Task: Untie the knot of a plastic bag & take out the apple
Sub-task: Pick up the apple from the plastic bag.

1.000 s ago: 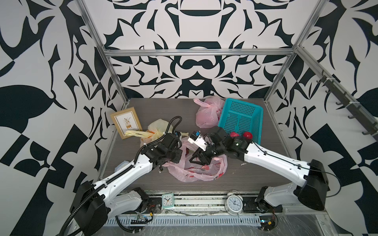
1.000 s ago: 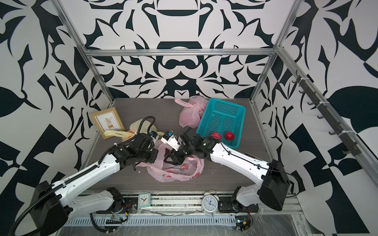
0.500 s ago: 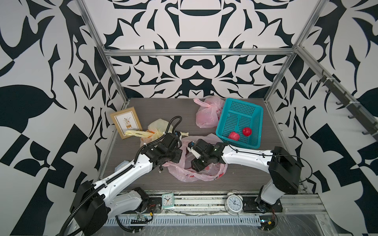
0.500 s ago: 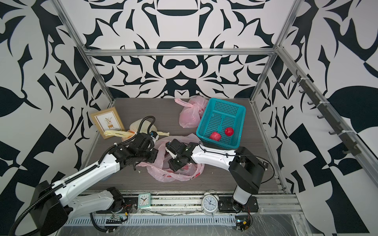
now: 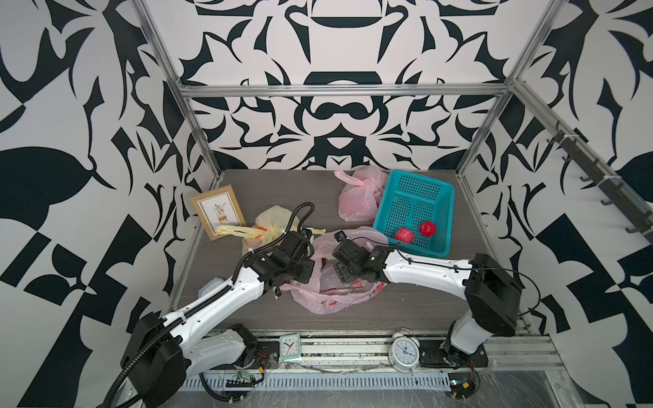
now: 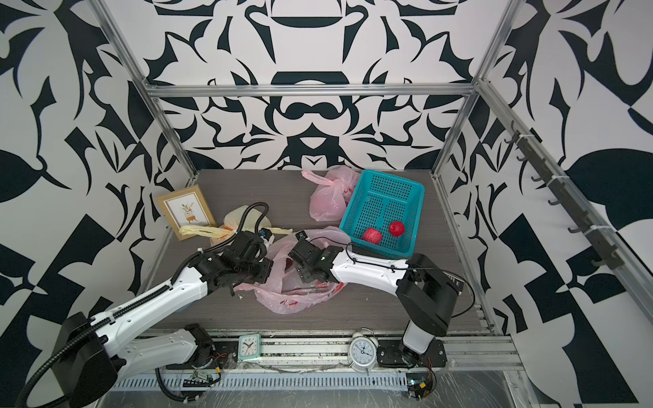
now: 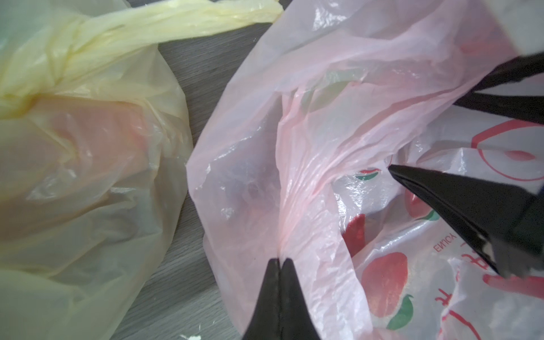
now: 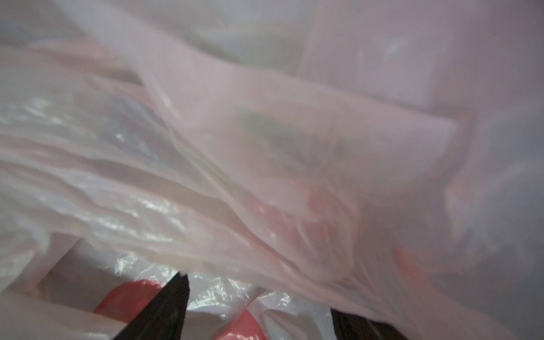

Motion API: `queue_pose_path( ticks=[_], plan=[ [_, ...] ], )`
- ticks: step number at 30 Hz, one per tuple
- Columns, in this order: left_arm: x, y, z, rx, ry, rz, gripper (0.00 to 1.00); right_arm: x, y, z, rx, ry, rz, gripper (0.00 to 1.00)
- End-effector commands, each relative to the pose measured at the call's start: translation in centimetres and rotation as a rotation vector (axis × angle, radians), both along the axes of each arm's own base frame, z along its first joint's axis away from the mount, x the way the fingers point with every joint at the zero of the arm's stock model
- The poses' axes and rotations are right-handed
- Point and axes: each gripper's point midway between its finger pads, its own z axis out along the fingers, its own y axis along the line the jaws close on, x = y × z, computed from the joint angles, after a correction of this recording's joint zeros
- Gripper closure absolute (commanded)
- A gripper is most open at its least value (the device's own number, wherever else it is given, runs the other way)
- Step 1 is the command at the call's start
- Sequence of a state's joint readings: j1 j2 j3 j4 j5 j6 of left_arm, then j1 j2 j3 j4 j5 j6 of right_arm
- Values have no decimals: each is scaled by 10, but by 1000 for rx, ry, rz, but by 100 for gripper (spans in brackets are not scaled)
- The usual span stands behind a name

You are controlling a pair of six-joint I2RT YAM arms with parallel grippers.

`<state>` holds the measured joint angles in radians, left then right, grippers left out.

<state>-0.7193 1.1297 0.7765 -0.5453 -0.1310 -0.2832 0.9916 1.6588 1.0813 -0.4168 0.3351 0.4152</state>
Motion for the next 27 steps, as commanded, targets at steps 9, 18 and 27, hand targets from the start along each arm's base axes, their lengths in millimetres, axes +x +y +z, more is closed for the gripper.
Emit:
queue_pose_path(
  ticks=[9, 18, 27],
  plan=[
    [-2, -3, -6, -9, 12, -23, 97, 34, 16, 7, -10, -125, -21, 17],
    [-3, -4, -7, -12, 14, -31, 97, 56, 19, -12, -28, -110, -25, 17],
    [-3, -5, -8, -12, 17, -34, 97, 64, 21, -26, -22, -94, -13, 26]
  ],
)
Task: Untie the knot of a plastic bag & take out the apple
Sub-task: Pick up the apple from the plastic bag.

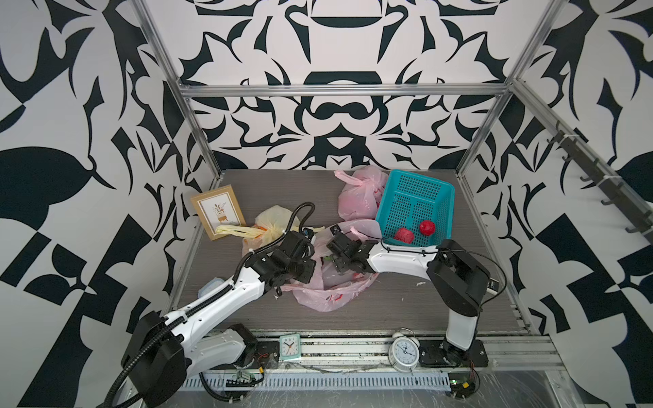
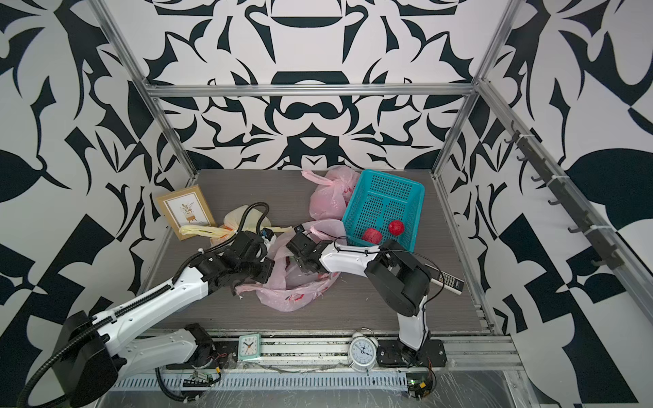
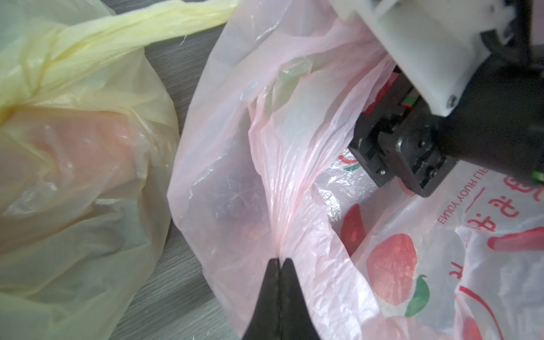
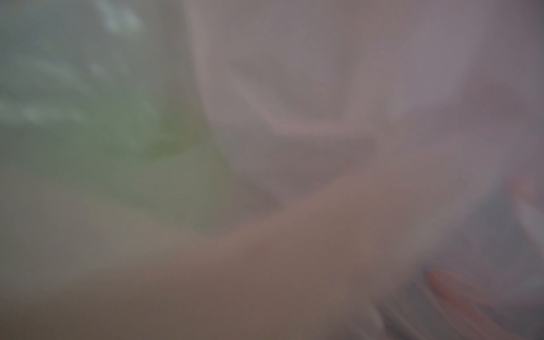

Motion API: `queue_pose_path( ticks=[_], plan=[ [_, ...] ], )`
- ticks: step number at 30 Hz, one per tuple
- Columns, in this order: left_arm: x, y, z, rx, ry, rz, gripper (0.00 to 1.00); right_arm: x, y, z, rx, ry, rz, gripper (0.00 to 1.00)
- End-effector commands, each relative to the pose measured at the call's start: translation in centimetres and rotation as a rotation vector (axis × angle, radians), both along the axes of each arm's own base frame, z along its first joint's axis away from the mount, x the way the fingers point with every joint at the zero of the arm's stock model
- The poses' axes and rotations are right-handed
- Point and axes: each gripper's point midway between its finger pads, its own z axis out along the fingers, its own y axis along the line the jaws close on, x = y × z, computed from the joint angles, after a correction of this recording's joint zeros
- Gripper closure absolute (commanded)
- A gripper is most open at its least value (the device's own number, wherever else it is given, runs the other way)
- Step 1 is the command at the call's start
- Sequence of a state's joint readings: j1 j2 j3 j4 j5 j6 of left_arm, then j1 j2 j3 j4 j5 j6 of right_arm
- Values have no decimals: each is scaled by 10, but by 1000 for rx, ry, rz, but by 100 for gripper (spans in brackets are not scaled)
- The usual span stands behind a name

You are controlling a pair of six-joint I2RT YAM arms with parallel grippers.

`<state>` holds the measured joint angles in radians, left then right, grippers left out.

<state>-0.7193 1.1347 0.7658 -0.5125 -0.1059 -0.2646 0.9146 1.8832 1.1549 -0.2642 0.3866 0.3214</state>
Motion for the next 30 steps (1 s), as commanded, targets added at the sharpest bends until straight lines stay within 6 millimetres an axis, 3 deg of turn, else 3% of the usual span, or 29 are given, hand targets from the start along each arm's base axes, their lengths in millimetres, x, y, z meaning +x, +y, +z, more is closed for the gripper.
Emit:
queue_pose_path(
  ticks=[1, 6, 8, 15, 24, 27, 30],
  plan=[
    [-3, 2, -7, 9, 23, -4, 97, 10, 16, 18, 60, -43, 20, 30],
    [-2, 3, -4, 12, 12, -1, 97, 8, 19, 29, 101, -62, 44, 61],
    [-1, 3, -4, 15, 10, 1, 97, 4, 18, 36, 115, -60, 57, 66],
    [10, 3, 7, 27, -37, 18, 92, -25, 10, 74, 215, -6, 116, 69],
    [33, -12, 31, 1, -125, 2, 90, -84, 1, 123, 369, 172, 291, 68],
    [42, -19, 39, -8, -159, -8, 89, -98, 6, 161, 543, 176, 350, 68],
    [51, -25, 49, -15, -205, -22, 89, -90, -4, 213, 686, 54, 346, 66]
  ],
)
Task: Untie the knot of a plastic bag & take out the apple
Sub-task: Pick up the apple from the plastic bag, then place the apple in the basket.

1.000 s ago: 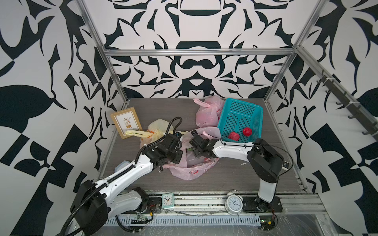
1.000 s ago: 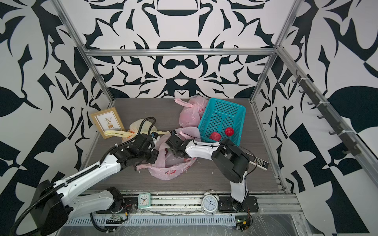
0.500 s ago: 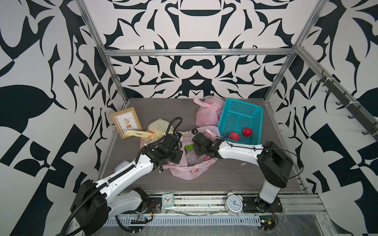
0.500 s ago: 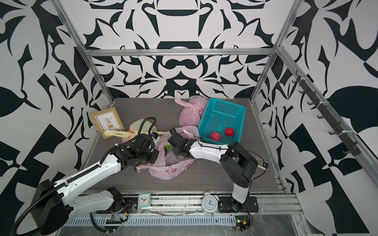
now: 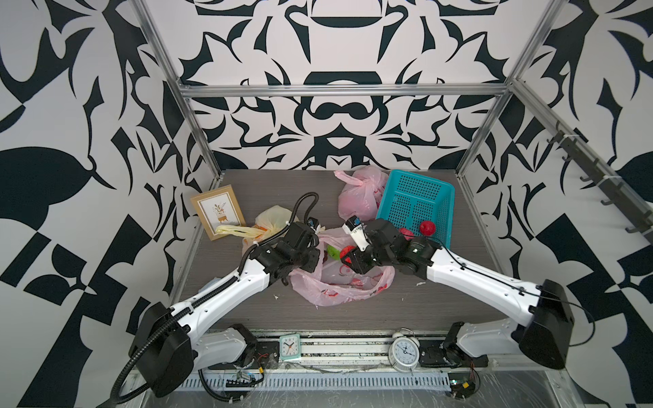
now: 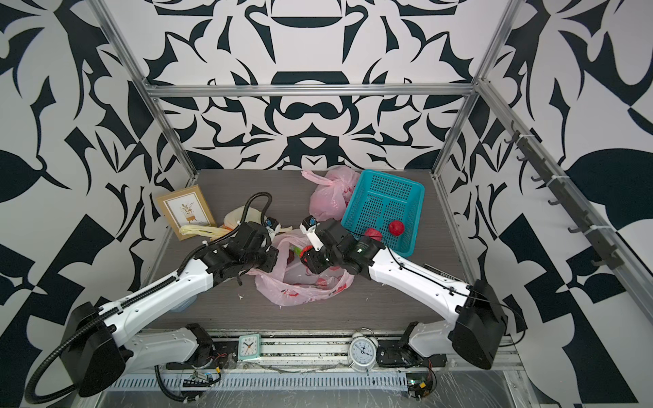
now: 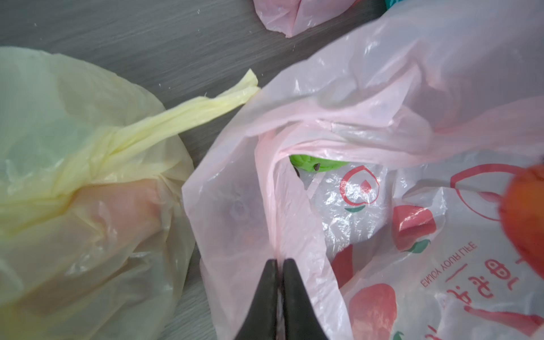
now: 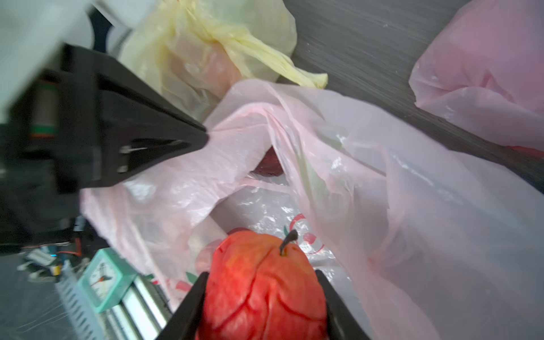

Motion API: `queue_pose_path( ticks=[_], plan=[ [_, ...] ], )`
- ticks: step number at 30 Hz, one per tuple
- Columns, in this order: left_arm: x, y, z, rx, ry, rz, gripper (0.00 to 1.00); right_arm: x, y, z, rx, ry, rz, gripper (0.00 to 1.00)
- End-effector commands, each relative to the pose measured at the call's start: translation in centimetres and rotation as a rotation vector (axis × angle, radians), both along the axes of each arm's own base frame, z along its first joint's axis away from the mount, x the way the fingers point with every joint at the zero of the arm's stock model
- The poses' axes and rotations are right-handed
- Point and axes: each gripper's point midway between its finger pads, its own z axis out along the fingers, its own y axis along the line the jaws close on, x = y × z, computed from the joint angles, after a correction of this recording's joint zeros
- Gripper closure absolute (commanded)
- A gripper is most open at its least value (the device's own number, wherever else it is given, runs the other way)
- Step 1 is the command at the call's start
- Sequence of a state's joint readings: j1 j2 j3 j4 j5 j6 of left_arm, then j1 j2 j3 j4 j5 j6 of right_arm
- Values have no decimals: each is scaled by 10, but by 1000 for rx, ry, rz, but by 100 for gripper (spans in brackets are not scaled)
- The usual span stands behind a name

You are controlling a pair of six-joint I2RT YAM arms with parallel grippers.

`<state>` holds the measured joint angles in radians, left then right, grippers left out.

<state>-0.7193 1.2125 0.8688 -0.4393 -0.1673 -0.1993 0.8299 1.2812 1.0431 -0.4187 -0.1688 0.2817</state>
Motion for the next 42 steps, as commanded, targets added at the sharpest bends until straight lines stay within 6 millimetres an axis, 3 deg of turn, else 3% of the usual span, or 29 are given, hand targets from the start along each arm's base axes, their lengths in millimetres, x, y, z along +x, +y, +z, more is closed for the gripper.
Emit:
queue_pose_path(
  ticks=[1, 4, 6, 7, 11, 16, 18, 21, 24, 29, 31, 37, 42],
  plan=[
    [19, -10, 22, -15, -92, -19, 89, 0, -6, 68, 209, -86, 0, 66],
    [27, -18, 28, -2, -135, -62, 90, 27, -40, 101, 238, -205, -158, 65],
    [32, -23, 38, -10, -170, -85, 90, 50, -71, 107, 185, -278, -310, 65],
    [36, -28, 31, 6, -159, -97, 90, 62, -89, 106, 136, -305, -397, 64],
    [40, -38, 47, -17, -188, -134, 90, 108, -153, 77, -61, -316, -661, 65],
    [25, -36, 64, -56, -232, -179, 91, 155, -199, 18, -195, -202, -789, 65],
    [18, -31, 62, -59, -231, -178, 91, 171, -212, 0, -239, -170, -819, 65],
    [5, -20, 49, -51, -185, -154, 90, 194, -226, -26, -282, -127, -849, 65],
    [-6, -10, 36, -57, -140, -116, 79, 212, -236, -51, -323, -80, -861, 64],
    [-17, 0, 19, -48, -73, -75, 35, 229, -241, -85, -367, -10, -853, 60],
    [-18, 4, 12, -25, -41, -52, 25, 232, -240, -94, -378, 5, -849, 59],
    [-25, 5, -3, 16, 38, -26, 19, 238, -241, -118, -404, 58, -840, 57],
    [-29, 9, -27, 92, 108, 4, 16, 238, -245, -128, -417, 81, -841, 44]
  ],
)
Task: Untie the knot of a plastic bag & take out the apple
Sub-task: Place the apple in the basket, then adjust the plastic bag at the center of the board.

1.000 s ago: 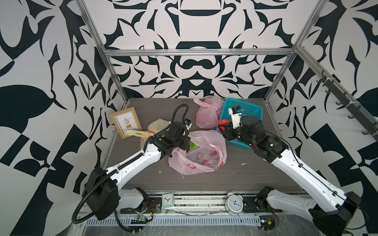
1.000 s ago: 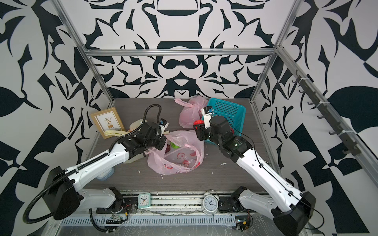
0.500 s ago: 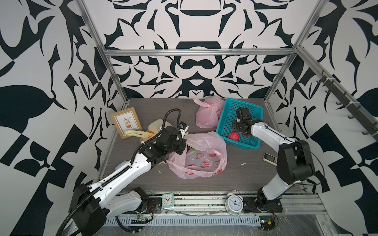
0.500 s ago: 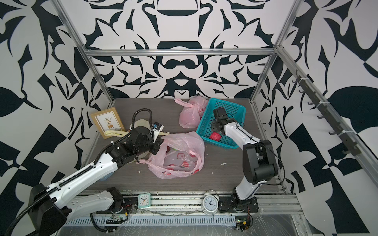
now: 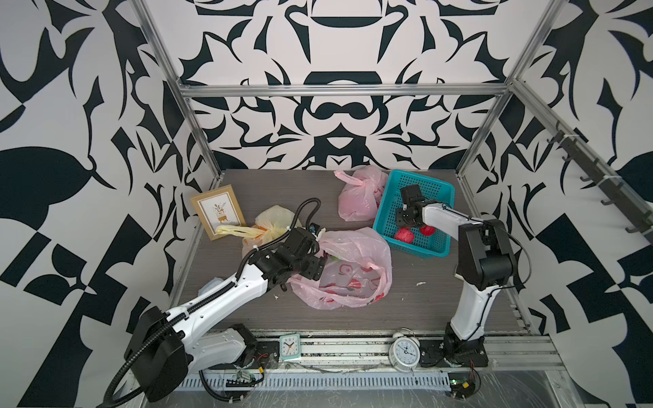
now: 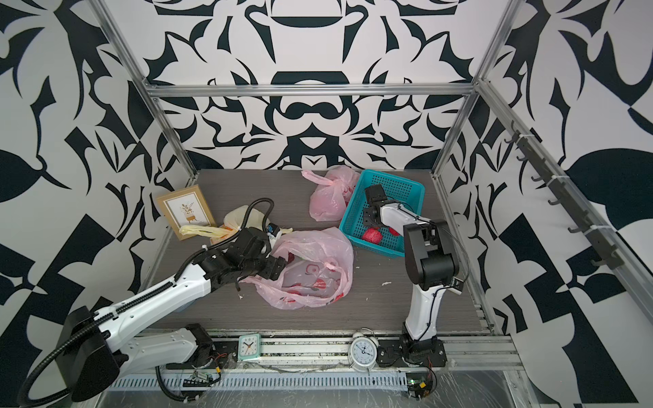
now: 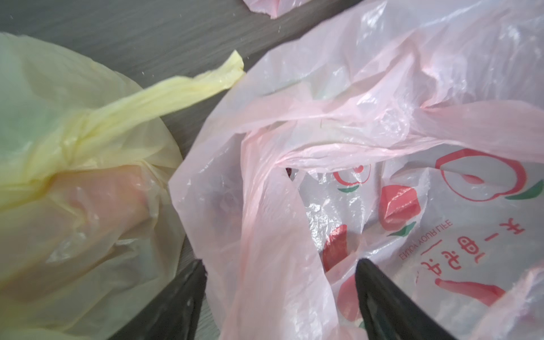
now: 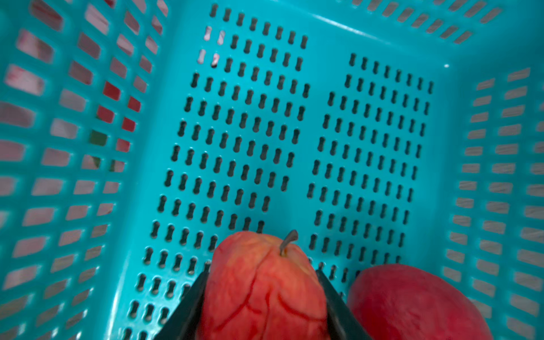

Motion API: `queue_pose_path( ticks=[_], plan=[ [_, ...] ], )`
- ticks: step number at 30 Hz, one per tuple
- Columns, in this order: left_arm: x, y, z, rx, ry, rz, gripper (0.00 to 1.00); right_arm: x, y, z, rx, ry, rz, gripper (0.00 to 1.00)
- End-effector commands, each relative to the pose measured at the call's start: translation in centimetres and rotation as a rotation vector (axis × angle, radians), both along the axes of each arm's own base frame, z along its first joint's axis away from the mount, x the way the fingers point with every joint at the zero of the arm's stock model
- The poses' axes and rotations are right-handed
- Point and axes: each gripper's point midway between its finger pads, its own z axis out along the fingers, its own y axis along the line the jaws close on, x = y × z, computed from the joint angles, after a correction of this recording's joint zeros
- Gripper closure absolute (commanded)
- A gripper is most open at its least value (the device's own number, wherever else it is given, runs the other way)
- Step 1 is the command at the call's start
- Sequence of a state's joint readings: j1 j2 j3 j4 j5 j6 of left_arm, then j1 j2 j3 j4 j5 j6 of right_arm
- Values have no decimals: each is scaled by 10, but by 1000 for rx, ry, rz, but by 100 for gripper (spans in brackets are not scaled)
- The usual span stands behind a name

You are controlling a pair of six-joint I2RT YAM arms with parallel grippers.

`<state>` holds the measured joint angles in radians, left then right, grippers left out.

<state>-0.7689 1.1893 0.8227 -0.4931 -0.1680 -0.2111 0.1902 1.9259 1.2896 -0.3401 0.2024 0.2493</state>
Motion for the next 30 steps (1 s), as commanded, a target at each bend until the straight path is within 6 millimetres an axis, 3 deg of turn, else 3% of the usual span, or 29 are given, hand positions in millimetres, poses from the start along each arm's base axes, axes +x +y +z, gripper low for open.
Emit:
queue_pose_path(
  ticks=[1, 4, 7, 11, 15, 17, 18, 20, 22, 27, 30],
  plan=[
    [-3, 9, -11, 66, 54, 53, 11, 11, 3, 21, 35, -43, 16, 41],
    [1, 12, -18, 101, 59, 74, 8, 10, 4, 26, 37, -46, 27, 33],
    [4, 11, -33, 143, 87, 86, 7, 9, 5, 51, 46, -97, 43, 30],
    [7, 6, -40, 155, 96, 95, 5, 0, 16, 109, 98, -218, 94, 29],
    [6, 2, -47, 153, 104, 100, 8, -29, 64, 176, 187, -349, 286, 31],
    [5, 4, -49, 148, 101, 108, 14, -59, 103, 208, 261, -396, 445, 33],
    [5, 5, -50, 144, 99, 110, 24, -74, 119, 219, 306, -402, 519, 34],
    [3, 7, -50, 134, 95, 122, 59, -113, 155, 240, 433, -405, 689, 37],
    [2, 9, -48, 125, 83, 128, 73, -151, 183, 251, 548, -375, 836, 40],
    [2, 13, -38, 123, 60, 130, 81, -246, 243, 252, 797, -229, 1151, 44],
    [4, 13, -31, 119, 47, 133, 82, -277, 264, 228, 874, -109, 1198, 49]
  ],
)
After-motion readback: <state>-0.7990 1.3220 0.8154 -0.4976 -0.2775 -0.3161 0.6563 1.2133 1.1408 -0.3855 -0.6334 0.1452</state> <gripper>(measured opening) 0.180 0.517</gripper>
